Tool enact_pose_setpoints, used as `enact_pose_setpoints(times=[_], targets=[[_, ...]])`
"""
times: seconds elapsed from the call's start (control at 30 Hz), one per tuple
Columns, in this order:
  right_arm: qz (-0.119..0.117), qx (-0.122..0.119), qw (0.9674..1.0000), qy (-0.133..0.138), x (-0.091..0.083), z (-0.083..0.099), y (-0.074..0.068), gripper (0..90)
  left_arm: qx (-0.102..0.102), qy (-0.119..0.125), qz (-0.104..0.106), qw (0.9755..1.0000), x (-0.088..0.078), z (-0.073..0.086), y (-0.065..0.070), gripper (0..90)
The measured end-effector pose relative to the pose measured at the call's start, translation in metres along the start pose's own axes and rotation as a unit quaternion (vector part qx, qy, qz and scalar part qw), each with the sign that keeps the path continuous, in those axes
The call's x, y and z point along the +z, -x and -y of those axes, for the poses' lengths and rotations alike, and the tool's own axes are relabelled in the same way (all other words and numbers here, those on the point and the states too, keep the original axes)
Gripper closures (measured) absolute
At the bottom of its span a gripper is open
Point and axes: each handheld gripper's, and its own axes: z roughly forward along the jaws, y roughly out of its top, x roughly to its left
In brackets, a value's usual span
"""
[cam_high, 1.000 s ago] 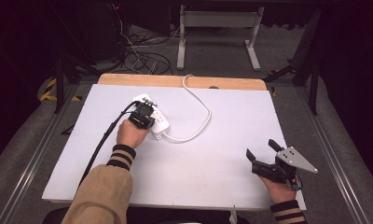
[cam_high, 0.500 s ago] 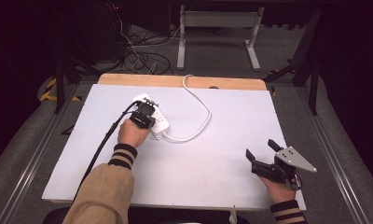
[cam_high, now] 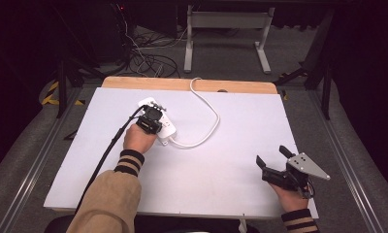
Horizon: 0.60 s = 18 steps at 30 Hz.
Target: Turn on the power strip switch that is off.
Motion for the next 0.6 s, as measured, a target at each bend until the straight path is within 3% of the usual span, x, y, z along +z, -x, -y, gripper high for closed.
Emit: enact_pose_setpoints(times=[0.6], targets=[[0.002, 0.001, 1.0, -0.006, 0.0007, 0.0, -0.0003, 10.8, 0.001, 0.008, -0.005, 1.0, 0.0002, 0.0021, 0.0014, 90.0]])
